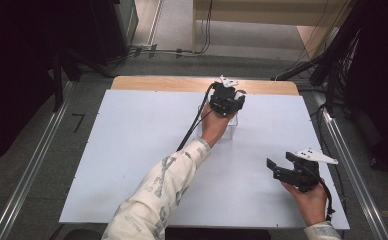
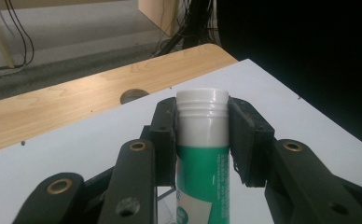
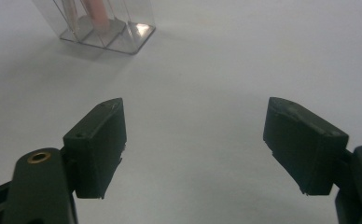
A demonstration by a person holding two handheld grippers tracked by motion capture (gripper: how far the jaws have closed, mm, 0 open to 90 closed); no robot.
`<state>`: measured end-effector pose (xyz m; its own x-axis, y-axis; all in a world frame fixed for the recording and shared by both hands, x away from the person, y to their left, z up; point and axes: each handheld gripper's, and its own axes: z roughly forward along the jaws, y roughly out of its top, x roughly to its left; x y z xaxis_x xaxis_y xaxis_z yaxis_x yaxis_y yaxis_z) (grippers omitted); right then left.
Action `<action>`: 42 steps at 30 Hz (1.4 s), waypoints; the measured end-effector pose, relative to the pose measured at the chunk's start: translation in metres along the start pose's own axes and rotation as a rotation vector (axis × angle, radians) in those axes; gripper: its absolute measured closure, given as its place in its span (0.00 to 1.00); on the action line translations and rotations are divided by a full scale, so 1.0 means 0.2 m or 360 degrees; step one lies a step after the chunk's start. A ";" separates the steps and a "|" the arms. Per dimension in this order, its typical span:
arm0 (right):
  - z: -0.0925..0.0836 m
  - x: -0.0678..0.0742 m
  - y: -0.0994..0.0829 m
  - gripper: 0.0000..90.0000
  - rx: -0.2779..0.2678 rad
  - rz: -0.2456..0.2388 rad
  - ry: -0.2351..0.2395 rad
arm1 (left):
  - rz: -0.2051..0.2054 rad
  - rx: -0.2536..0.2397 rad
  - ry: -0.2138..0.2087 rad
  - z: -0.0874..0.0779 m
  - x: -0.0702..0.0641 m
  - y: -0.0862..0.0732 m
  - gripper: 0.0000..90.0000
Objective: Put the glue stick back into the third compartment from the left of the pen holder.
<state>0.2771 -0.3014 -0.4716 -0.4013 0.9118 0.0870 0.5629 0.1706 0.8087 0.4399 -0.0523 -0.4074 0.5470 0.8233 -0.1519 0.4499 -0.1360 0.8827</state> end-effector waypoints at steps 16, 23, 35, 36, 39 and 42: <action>0.00 0.00 0.00 0.22 0.0000 -0.0001 0.0001 | 0.0025 0.0017 0.0007 0.00 -0.01 -0.01 0.72; 0.00 0.00 0.00 0.22 0.0000 -0.0001 -0.0002 | 0.0029 0.0006 0.0012 -0.03 0.00 -0.02 0.72; 0.01 0.00 0.00 0.22 0.0001 -0.0005 -0.0003 | 0.0034 0.0009 0.0005 -0.03 0.00 -0.04 0.72; 0.01 0.00 0.00 0.22 0.0002 -0.0004 0.0000 | 0.0036 0.0006 0.0006 -0.03 0.00 -0.04 0.72; 0.00 0.00 0.00 0.22 0.0000 -0.0006 -0.0002 | 0.0048 0.0010 0.0006 -0.05 0.00 -0.05 0.72; 0.00 0.00 0.00 0.22 0.0001 -0.0008 -0.0002 | 0.0046 0.0010 -0.0002 -0.06 0.00 -0.06 0.72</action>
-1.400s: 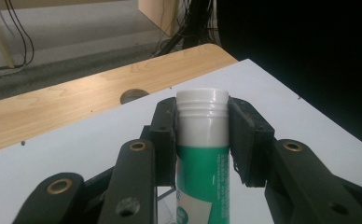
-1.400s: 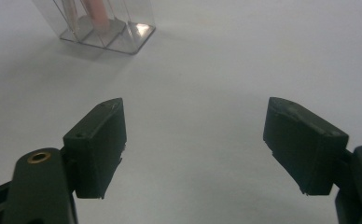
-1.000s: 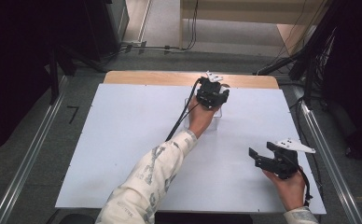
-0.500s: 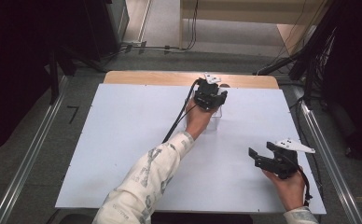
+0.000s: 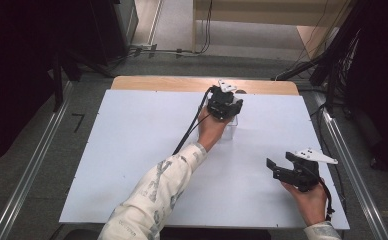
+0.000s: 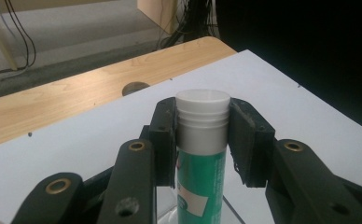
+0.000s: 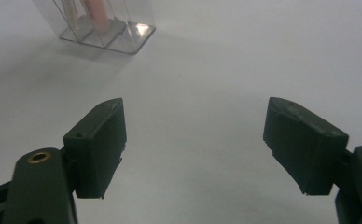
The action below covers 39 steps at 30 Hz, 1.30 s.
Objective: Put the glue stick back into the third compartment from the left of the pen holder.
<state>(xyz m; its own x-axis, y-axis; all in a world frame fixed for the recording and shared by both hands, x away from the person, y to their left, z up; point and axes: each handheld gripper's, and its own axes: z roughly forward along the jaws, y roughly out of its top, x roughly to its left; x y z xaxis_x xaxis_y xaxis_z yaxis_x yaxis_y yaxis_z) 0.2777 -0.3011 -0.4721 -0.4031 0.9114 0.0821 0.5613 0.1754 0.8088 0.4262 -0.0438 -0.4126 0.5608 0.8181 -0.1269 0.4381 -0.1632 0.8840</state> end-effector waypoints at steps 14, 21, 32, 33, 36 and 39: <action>0.02 0.01 0.00 0.22 0.0014 -0.0004 -0.0007 | 0.0040 -0.0010 -0.0002 -0.06 0.00 -0.09 0.69; 0.01 0.01 0.00 0.22 0.0011 0.0000 -0.0008 | 0.0039 -0.0001 -0.0019 -0.09 0.00 -0.12 0.60; 0.02 0.01 0.00 0.22 0.0013 -0.0013 -0.0019 | 0.0060 -0.0018 -0.0050 -0.19 -0.02 -0.14 0.50; 0.02 0.01 0.00 0.22 0.0012 -0.0013 -0.0019 | 0.0057 -0.0015 -0.0047 -0.19 -0.02 -0.15 0.50; 0.02 0.01 0.00 0.22 0.0011 -0.0016 -0.0023 | 0.0071 -0.0006 -0.0039 -0.22 -0.02 -0.17 0.48; 0.02 0.01 0.00 0.22 0.0010 -0.0018 -0.0025 | 0.0062 -0.0014 -0.0022 -0.24 -0.01 -0.19 0.44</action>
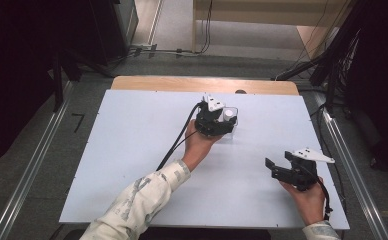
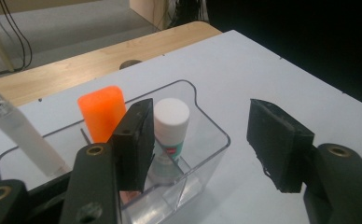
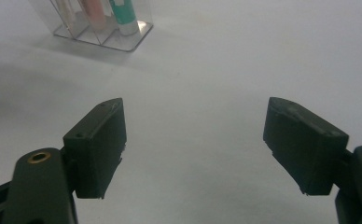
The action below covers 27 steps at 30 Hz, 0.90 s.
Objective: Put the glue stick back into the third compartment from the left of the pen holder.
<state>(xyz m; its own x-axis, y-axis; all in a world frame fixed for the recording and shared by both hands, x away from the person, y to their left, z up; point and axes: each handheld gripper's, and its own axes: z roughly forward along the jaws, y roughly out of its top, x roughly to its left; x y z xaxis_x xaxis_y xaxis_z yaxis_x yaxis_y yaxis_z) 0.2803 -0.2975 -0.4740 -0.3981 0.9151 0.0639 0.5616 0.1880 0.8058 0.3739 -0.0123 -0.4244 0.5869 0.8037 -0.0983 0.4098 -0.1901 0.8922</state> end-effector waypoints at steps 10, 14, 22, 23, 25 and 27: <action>0.00 0.00 0.00 0.22 0.0004 0.0001 -0.0010 | -0.0005 -0.0008 -0.0005 -0.09 0.02 -0.06 0.38; 0.00 0.00 0.00 0.22 0.0003 -0.0006 -0.0010 | -0.0004 0.0001 0.0001 -0.11 0.03 -0.09 0.35; 0.00 0.00 0.00 0.22 0.0004 -0.0005 -0.0015 | -0.0009 -0.0024 0.0029 -0.19 0.06 -0.15 0.33; 0.00 0.00 0.00 0.22 0.0002 -0.0004 -0.0015 | -0.0007 -0.0024 0.0029 -0.21 0.06 -0.16 0.33; 0.00 0.00 0.00 0.22 0.0007 -0.0002 -0.0017 | -0.0020 -0.0024 0.0029 -0.23 0.08 -0.18 0.32; 0.00 0.00 0.00 0.22 0.0010 0.0000 -0.0017 | -0.0013 -0.0019 0.0039 -0.26 0.10 -0.21 0.32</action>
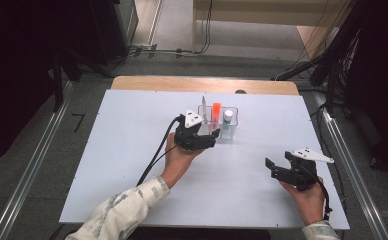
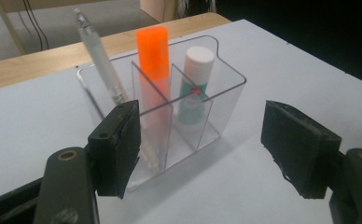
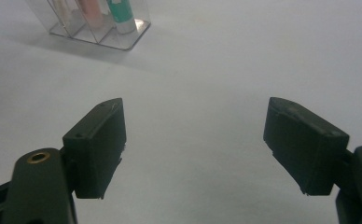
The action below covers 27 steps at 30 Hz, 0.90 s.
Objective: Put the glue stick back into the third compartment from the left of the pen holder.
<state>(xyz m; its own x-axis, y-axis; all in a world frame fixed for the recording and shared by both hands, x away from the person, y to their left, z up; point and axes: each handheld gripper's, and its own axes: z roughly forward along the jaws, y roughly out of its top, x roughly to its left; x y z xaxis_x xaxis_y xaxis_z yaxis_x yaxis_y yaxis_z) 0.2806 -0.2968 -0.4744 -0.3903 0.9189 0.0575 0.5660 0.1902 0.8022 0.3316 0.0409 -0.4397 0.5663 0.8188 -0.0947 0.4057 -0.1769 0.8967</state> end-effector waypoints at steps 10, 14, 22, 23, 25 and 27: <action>0.00 0.00 0.00 0.21 0.0002 0.0006 -0.0006 | -0.0034 0.0022 0.0046 -0.12 0.07 -0.11 0.31; 0.00 0.00 0.00 0.20 0.0005 0.0011 -0.0011 | -0.0074 0.0041 0.0050 -0.15 0.11 -0.16 0.29; 0.00 0.00 0.00 0.19 0.0006 0.0010 -0.0012 | -0.0099 0.0079 0.0069 -0.21 0.14 -0.24 0.27; 0.00 0.00 0.00 0.19 0.0005 0.0014 -0.0009 | -0.0101 0.0077 0.0068 -0.22 0.15 -0.24 0.27; 0.00 0.00 0.00 0.19 0.0003 0.0013 -0.0011 | -0.0109 0.0078 0.0075 -0.24 0.16 -0.25 0.27; 0.00 0.00 0.00 0.19 0.0002 0.0014 -0.0010 | -0.0116 0.0069 0.0079 -0.26 0.17 -0.26 0.27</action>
<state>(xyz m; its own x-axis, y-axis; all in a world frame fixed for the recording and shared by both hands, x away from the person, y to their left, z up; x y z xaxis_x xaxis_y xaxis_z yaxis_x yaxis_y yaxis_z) 0.2808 -0.2978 -0.4740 -0.3807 0.9227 0.0605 0.5703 0.1827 0.8008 0.2920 0.1061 -0.4669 0.4981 0.8563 -0.1365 0.4758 -0.1383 0.8686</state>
